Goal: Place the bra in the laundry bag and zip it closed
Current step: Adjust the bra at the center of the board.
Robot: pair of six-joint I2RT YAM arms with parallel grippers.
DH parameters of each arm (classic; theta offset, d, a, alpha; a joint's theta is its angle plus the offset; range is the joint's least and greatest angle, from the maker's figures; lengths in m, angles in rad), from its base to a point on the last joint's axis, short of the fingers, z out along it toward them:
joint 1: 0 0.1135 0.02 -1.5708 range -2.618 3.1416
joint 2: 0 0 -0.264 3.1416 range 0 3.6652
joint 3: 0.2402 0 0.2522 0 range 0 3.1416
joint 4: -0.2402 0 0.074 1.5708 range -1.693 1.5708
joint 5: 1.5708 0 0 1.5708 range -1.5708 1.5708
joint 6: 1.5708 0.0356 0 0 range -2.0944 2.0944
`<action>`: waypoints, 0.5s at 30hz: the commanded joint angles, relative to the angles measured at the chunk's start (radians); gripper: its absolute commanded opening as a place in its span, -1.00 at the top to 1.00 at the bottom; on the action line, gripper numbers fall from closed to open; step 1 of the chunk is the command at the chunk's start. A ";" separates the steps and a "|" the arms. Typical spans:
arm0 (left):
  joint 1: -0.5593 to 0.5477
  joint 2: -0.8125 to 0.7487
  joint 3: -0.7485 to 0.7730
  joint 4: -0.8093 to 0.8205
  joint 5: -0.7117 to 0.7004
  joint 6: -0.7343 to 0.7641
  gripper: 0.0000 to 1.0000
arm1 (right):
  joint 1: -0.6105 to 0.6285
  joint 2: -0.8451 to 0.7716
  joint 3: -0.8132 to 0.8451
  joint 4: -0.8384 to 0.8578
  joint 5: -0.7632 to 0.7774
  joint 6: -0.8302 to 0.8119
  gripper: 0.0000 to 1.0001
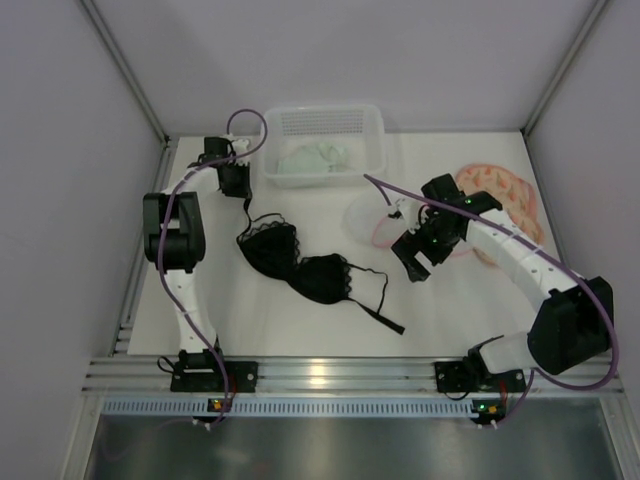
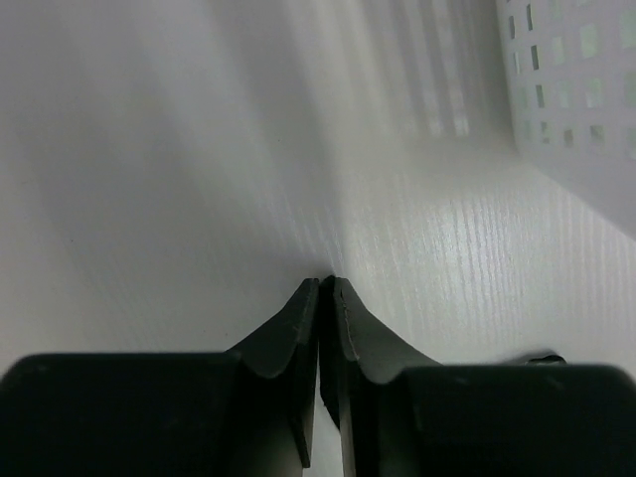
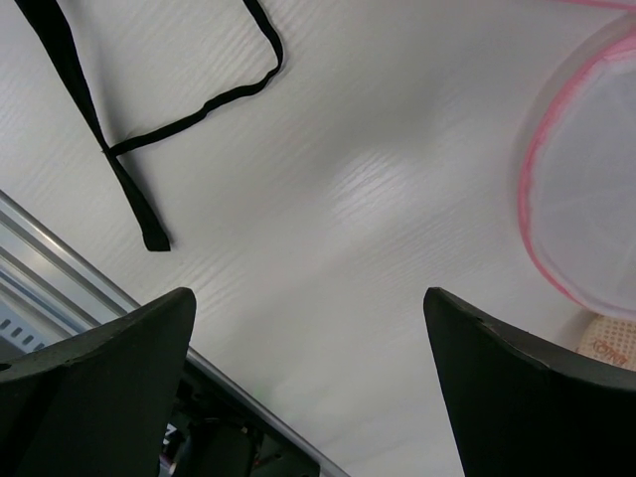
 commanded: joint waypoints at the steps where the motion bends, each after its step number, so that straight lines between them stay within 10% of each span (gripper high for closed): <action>1: -0.005 0.011 -0.008 0.024 0.018 0.007 0.71 | -0.028 -0.005 0.032 0.002 -0.019 0.015 -0.99; 4: -0.004 -0.030 -0.002 0.023 0.040 -0.019 1.00 | -0.041 -0.005 0.032 0.002 -0.019 0.011 -0.99; 15: 0.005 -0.432 -0.123 0.089 0.202 -0.108 1.00 | -0.053 -0.023 0.049 0.004 -0.044 0.018 -0.99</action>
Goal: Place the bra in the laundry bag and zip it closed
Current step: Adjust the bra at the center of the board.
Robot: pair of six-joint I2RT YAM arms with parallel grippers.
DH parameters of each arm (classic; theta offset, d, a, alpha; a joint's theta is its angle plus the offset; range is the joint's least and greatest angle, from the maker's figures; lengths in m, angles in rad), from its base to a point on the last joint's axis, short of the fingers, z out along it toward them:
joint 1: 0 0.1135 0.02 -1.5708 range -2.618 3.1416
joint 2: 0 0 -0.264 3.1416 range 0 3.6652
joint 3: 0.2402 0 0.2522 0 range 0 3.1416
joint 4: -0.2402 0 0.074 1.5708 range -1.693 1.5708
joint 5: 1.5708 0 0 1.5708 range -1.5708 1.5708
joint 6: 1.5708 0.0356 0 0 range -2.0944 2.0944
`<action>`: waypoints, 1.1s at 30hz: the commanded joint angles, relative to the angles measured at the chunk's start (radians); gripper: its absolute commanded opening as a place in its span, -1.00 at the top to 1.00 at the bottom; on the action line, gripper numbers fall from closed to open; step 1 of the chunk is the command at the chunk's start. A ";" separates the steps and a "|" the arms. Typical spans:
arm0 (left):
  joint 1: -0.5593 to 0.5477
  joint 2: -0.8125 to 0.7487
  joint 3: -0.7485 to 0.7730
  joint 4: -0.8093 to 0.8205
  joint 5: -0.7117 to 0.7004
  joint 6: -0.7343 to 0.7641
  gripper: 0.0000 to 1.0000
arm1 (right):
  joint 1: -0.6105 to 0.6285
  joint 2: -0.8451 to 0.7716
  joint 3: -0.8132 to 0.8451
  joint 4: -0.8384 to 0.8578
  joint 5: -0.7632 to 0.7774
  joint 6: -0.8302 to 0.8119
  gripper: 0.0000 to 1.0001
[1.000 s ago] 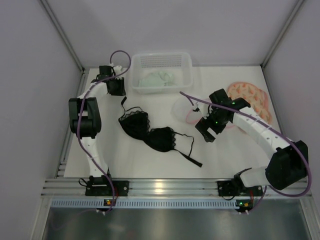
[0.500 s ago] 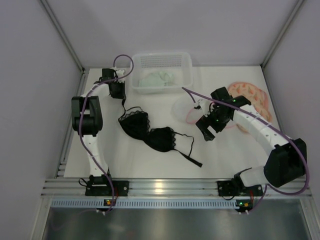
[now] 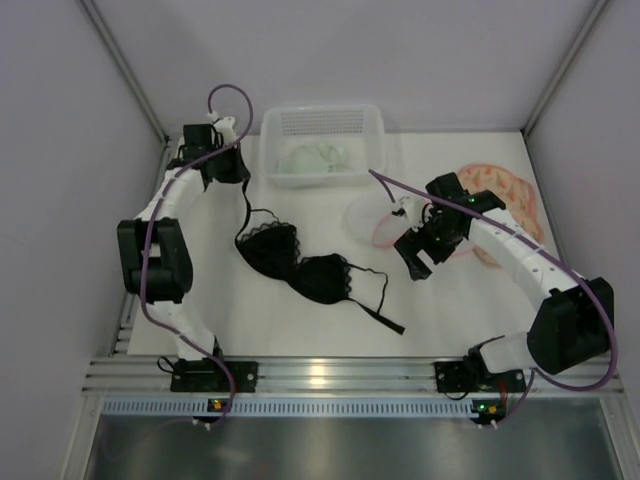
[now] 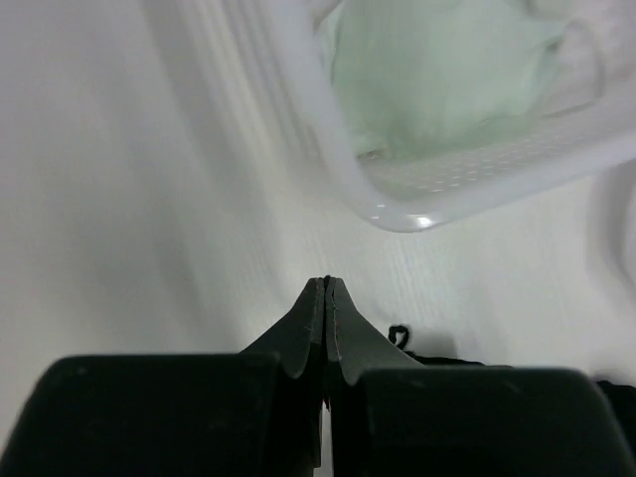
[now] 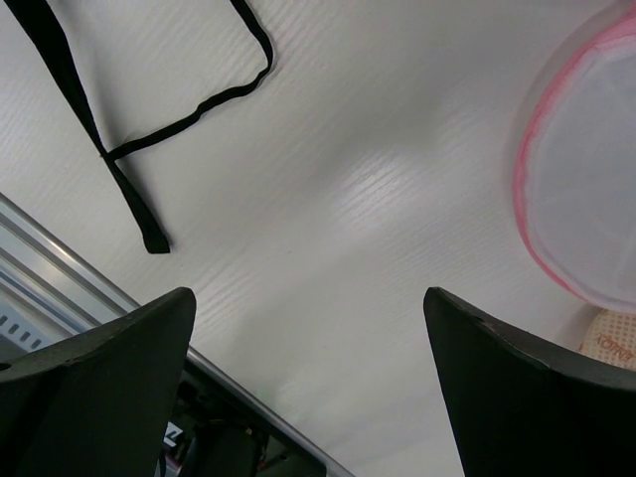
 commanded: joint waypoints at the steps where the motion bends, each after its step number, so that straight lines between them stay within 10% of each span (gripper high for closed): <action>1: 0.002 -0.208 -0.051 0.080 0.115 -0.028 1.00 | -0.015 -0.027 0.049 0.004 -0.028 0.008 -0.99; 12: -0.049 -0.504 -0.398 0.080 0.402 0.010 1.00 | -0.018 -0.033 0.070 -0.004 -0.039 0.000 -0.99; 26: -0.374 -0.456 -0.483 0.097 0.157 0.084 0.99 | -0.023 -0.040 0.064 -0.016 -0.016 -0.015 -0.99; 33: -0.451 -0.313 -0.377 0.060 0.127 0.120 0.43 | -0.030 -0.048 0.049 -0.019 -0.002 -0.026 -0.99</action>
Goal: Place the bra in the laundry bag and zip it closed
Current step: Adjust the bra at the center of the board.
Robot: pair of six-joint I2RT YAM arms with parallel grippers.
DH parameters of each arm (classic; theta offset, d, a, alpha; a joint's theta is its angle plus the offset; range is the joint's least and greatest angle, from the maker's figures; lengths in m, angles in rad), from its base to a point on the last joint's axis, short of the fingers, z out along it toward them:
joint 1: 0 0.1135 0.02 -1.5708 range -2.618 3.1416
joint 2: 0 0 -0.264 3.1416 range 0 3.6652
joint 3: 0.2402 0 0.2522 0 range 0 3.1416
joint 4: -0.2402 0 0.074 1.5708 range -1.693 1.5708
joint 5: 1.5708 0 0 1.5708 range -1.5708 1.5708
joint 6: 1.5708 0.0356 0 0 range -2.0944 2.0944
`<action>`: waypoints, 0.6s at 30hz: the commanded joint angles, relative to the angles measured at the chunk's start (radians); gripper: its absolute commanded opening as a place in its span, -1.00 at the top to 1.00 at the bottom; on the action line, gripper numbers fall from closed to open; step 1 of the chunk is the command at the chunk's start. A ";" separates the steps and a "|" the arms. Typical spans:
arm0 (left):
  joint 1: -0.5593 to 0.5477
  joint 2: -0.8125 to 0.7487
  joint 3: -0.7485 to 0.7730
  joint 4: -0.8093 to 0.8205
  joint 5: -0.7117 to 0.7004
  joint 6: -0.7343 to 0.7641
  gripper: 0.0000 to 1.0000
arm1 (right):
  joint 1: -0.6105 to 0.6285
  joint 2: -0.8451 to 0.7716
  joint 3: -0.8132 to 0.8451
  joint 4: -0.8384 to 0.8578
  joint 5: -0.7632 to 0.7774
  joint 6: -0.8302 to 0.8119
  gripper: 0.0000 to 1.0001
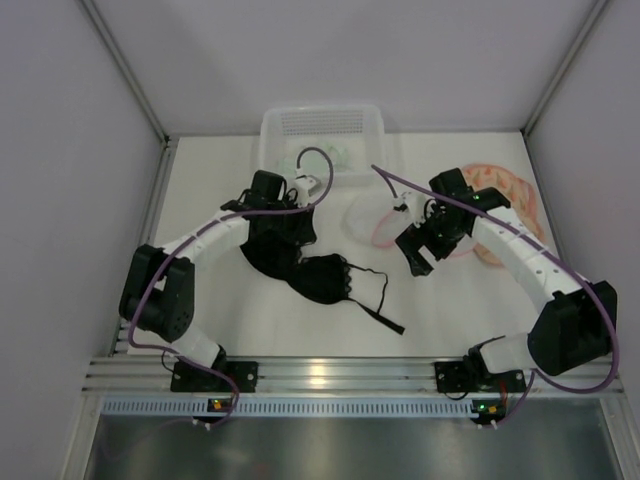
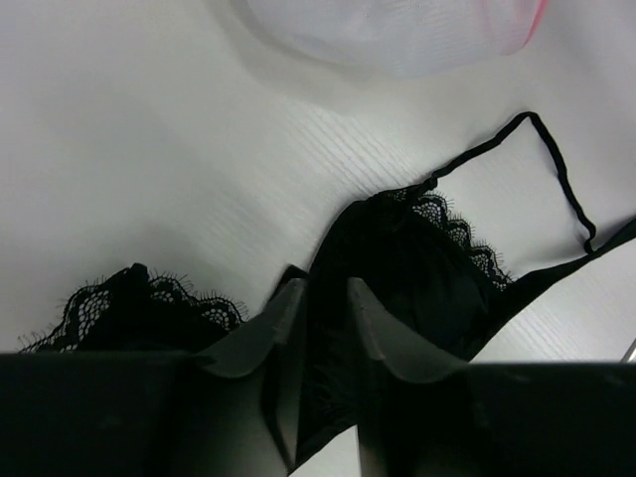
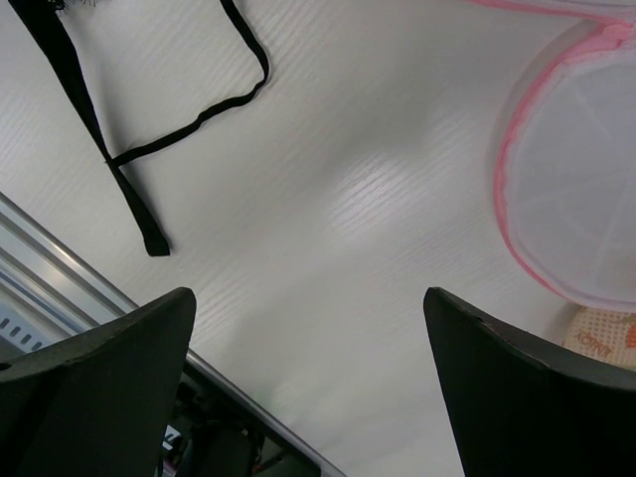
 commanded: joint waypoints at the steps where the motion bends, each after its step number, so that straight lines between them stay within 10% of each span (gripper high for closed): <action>1: -0.038 0.007 0.078 -0.007 -0.007 0.045 0.31 | -0.021 -0.044 0.014 -0.007 0.012 -0.018 -0.99; 10: -0.106 -0.163 0.128 -0.086 0.062 0.124 0.09 | -0.083 -0.095 -0.018 -0.044 -0.054 -0.007 -0.99; 18: -0.357 -0.209 0.050 -0.154 0.066 0.283 0.08 | -0.408 -0.109 0.033 -0.099 -0.335 0.034 -0.99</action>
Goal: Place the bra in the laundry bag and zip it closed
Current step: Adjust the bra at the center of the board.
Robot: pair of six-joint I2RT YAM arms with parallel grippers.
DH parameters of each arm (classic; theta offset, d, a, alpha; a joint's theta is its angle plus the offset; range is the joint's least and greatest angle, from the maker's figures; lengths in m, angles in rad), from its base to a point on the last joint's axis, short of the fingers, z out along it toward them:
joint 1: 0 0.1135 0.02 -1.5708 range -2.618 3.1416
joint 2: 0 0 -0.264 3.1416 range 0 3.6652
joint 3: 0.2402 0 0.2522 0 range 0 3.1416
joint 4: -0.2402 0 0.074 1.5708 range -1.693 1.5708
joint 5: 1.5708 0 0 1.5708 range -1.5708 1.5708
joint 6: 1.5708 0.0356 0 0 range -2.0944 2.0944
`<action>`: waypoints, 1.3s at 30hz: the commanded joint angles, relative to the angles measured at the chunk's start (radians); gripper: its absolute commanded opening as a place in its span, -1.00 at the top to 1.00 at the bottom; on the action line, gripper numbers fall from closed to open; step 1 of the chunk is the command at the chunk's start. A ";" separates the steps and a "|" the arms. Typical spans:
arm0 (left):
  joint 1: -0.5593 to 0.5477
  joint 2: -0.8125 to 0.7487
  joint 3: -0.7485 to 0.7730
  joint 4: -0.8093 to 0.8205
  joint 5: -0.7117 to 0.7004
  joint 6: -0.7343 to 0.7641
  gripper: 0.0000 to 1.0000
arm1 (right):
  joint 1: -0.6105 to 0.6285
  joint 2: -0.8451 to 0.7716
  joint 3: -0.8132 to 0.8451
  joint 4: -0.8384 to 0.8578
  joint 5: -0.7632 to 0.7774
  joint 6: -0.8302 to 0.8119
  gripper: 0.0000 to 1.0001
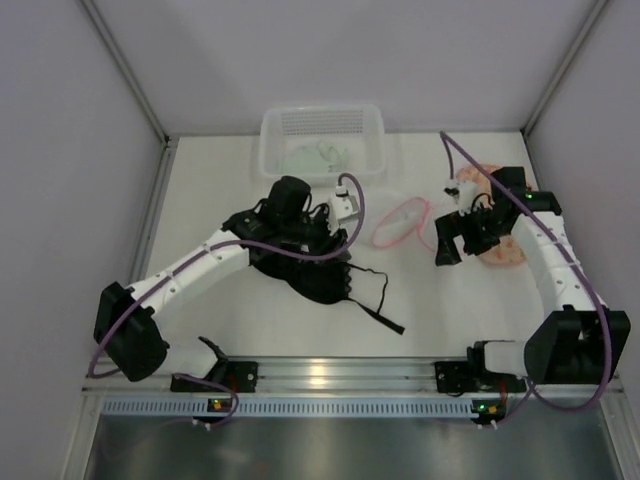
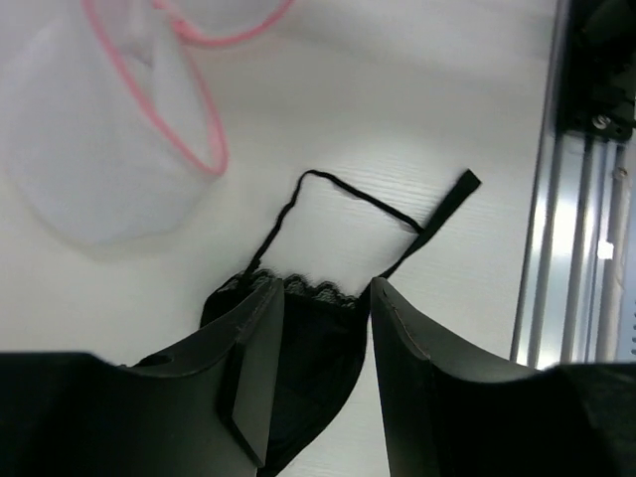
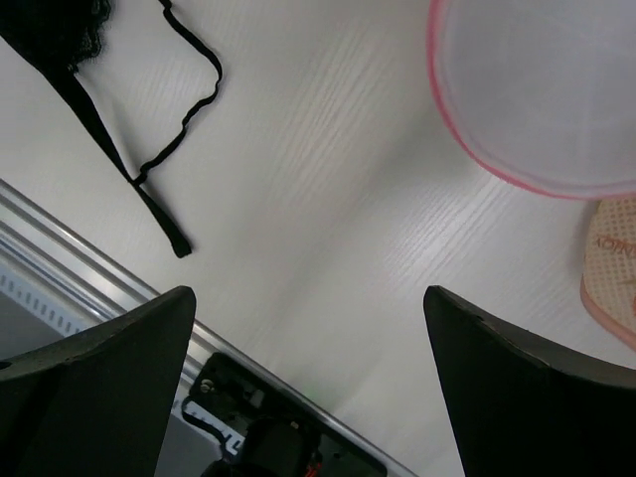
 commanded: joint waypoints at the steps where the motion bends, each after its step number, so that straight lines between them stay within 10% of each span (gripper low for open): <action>1: -0.099 0.014 -0.040 -0.047 0.015 0.106 0.08 | -0.136 -0.012 0.063 -0.036 -0.182 0.041 -0.99; 17: -0.554 0.491 0.299 -0.082 -0.198 0.240 0.02 | -0.437 -0.040 0.183 0.105 -0.469 0.316 -0.99; 39: -0.624 0.712 0.275 -0.156 -0.482 0.318 0.16 | -0.440 -0.101 0.127 0.139 -0.489 0.334 -0.99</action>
